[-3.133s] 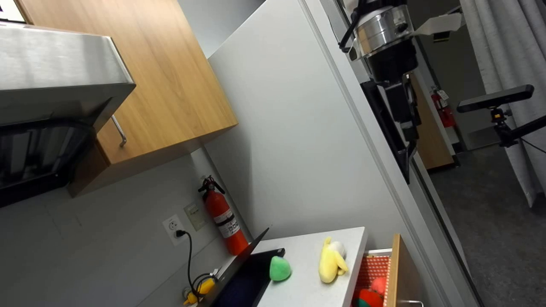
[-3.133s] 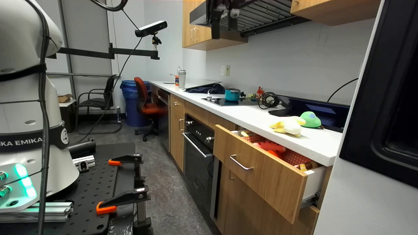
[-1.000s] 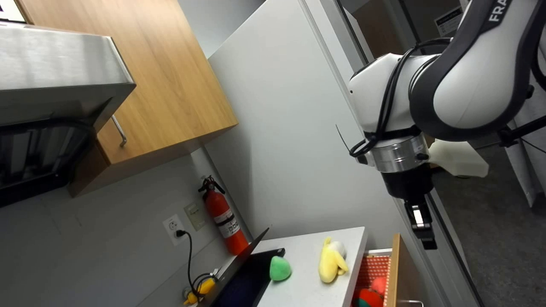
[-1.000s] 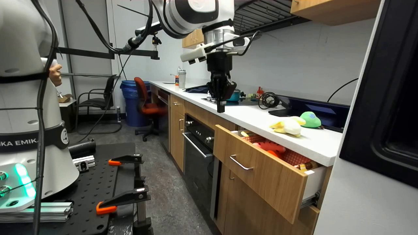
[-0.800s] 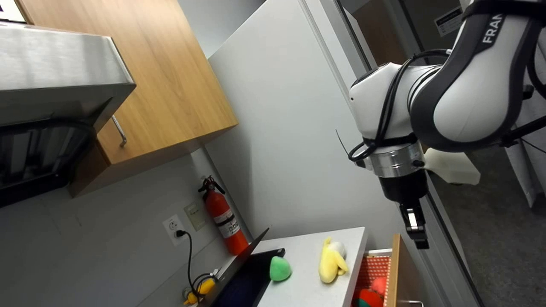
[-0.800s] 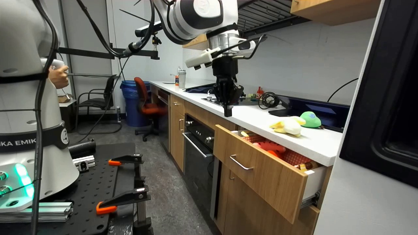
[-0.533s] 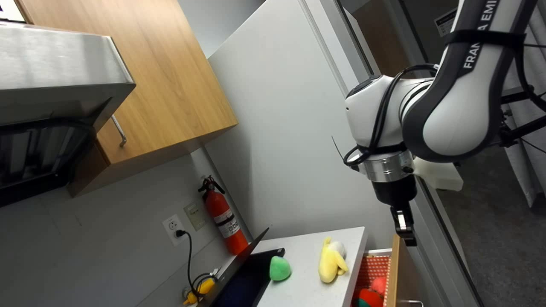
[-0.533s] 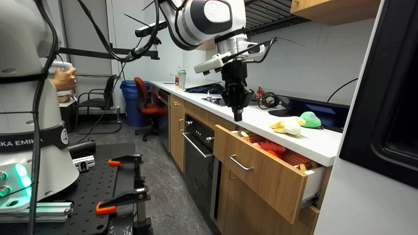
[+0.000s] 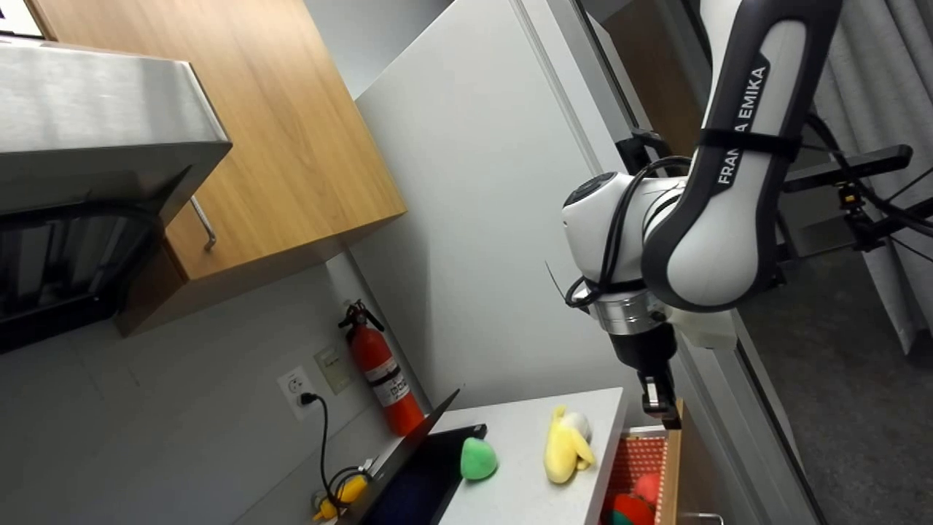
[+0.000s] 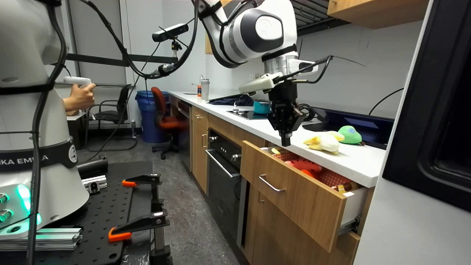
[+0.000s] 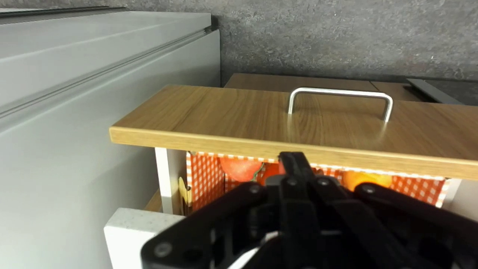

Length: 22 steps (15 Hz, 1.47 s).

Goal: Put the banana inside the first drawer from the right then push the drawer backwards

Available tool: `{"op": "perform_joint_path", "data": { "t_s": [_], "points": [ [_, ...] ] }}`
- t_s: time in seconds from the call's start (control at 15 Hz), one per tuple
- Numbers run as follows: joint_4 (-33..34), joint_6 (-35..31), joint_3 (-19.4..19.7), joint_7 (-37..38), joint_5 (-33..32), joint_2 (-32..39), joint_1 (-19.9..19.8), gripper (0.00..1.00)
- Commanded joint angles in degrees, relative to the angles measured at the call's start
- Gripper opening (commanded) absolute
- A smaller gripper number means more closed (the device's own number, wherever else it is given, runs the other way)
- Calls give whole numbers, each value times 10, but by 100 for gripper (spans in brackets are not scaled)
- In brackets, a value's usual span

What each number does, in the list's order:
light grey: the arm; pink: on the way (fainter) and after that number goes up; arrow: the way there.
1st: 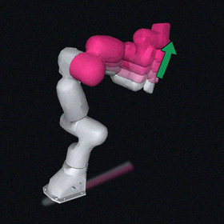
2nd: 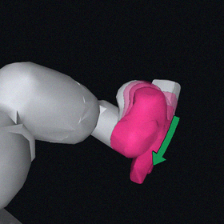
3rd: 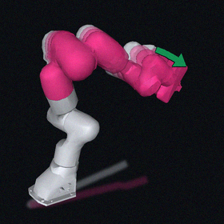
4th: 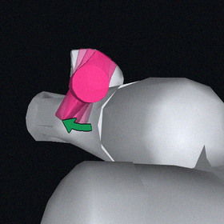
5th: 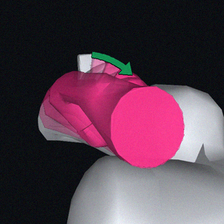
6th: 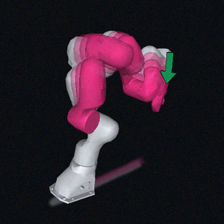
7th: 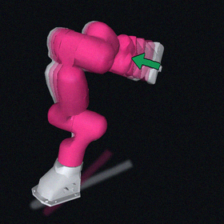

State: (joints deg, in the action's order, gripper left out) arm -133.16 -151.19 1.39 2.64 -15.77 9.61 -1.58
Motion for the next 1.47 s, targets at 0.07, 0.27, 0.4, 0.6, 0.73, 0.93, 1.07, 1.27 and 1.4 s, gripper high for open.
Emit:
{"op": "perform_joint_path", "data": {
  "t_s": [0.07,0.27,0.4,0.6,0.73,0.93,1.07,1.27,1.4],
  "points": [
    [45,-14,18,30,-9,49,13,0],
    [57,-13,23,35,-5,63,17,0],
    [63,-13,24,40,-3,69,19,0],
    [68,-12,25,49,1,74,21,0],
    [71,-13,26,55,0,77,22,0],
    [74,-11,29,62,-5,78,25,0],
    [62,0,23,43,6,67,20,1],
    [63,0,25,47,6,68,21,1],
    [63,0,26,47,6,68,21,1]
  ]
}}
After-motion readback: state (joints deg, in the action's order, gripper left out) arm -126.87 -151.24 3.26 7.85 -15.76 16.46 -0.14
